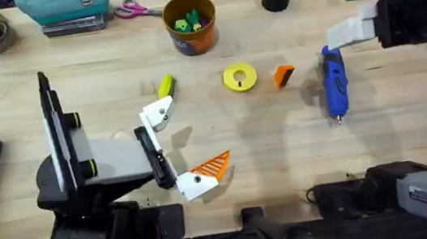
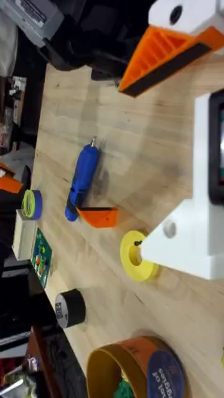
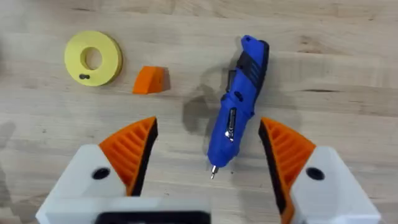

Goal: Pick up the gripper from the table and insert it into the empty holder that is missing its gripper. Then pick up a screw, insert it into the mounting hole, and use the screwdriver to tighten it. Finally, clean up the table by picking up the vegetable and placing it into the bucket.

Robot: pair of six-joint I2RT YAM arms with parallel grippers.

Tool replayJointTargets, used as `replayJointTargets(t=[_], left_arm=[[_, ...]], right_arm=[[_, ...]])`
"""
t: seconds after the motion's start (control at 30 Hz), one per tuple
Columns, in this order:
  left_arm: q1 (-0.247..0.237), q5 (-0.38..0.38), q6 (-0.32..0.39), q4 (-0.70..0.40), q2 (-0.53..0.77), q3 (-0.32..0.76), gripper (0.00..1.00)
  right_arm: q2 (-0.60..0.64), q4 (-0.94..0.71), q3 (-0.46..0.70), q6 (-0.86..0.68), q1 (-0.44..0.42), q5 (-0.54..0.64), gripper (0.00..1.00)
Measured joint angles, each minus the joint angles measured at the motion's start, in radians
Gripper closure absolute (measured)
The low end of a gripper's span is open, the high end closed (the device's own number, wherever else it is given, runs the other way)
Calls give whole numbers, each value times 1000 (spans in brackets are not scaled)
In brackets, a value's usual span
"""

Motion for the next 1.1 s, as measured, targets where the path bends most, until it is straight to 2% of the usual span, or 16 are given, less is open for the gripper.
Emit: replayJointTargets(t=[1.1], left_arm=[[0,24,0,-4,0,0,15]], right_arm=[[0,0,0,0,0,0,4]])
